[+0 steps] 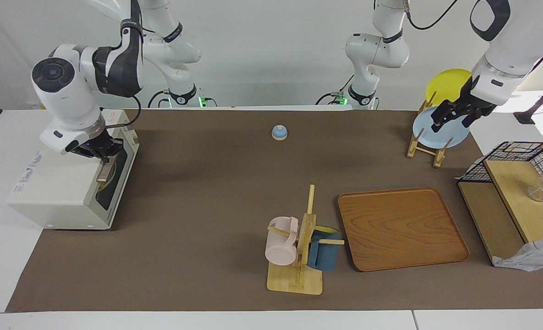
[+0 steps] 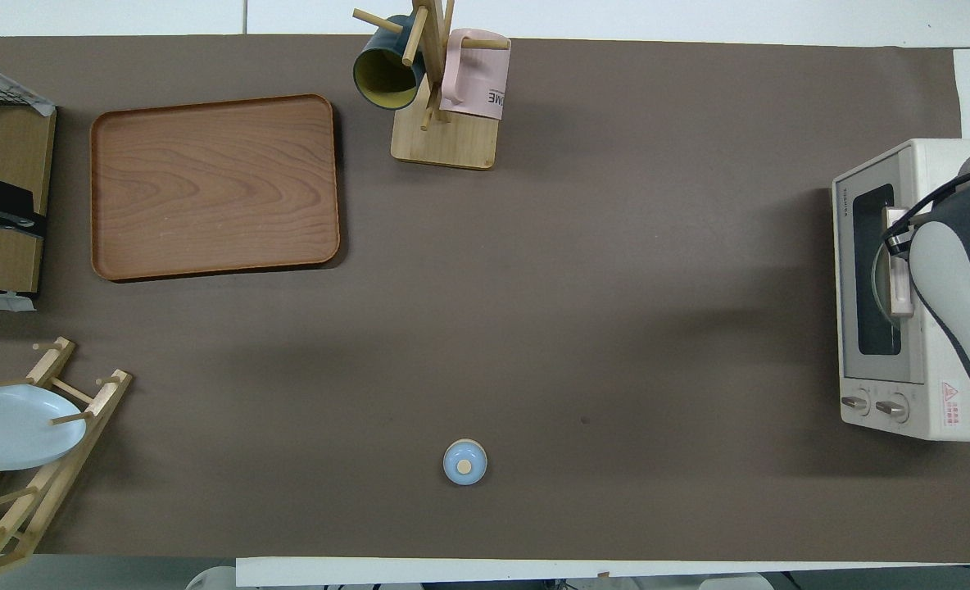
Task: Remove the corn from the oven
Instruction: 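Reach the right gripper to the toaster oven door handle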
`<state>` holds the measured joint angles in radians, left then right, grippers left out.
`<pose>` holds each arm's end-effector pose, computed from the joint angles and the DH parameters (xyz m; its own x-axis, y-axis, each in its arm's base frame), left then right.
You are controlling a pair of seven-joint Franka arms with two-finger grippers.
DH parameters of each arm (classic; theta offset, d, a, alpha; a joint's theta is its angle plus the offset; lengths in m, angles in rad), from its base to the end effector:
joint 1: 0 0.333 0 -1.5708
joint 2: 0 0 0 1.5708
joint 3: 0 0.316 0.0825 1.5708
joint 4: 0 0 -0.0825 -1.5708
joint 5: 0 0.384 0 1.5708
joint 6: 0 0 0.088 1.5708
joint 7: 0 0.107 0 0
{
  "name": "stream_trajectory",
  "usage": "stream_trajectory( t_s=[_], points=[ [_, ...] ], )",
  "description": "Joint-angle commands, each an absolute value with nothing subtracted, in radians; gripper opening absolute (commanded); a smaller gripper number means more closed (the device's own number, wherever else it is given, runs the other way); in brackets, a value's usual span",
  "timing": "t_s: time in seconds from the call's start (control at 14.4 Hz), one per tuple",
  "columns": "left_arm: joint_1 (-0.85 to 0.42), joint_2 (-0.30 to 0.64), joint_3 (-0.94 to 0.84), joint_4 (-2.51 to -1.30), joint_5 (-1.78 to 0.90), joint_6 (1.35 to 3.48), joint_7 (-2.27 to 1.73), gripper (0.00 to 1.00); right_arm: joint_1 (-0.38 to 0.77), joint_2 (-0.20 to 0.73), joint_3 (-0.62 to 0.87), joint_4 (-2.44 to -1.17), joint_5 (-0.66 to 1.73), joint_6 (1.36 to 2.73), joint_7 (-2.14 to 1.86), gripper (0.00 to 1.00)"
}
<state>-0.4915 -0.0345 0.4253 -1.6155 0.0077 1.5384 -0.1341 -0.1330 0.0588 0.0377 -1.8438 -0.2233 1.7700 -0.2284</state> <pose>0.5397 -0.0310 0.6179 0.9967 0.0673 -0.0461 0.0674 -0.9977 0.0004 0.5602 -0.0734 0.4809 0.9684 0.1725 -0.1801 0.2035 -0.9641 0.1709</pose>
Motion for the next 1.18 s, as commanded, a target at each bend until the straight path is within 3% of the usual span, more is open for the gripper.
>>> stream_trajectory(
  t_s=[0.0,0.28,1.11],
  points=[
    [-0.492,-0.037,0.429,-1.608,0.017,1.526,-0.13,1.0,-0.141,0.038,0.046,-1.919,-0.238,1.83,-0.219,0.0],
    [-0.492,-0.037,0.428,-1.608,0.017,1.526,-0.13,1.0,-0.091,0.055,0.049,-1.968,-0.232,1.907,-0.137,0.0],
    [-0.492,-0.037,0.428,-1.608,0.017,1.528,-0.129,1.0,0.035,0.27,0.051,-2.0,-0.1,2.189,0.069,0.0]
  ],
)
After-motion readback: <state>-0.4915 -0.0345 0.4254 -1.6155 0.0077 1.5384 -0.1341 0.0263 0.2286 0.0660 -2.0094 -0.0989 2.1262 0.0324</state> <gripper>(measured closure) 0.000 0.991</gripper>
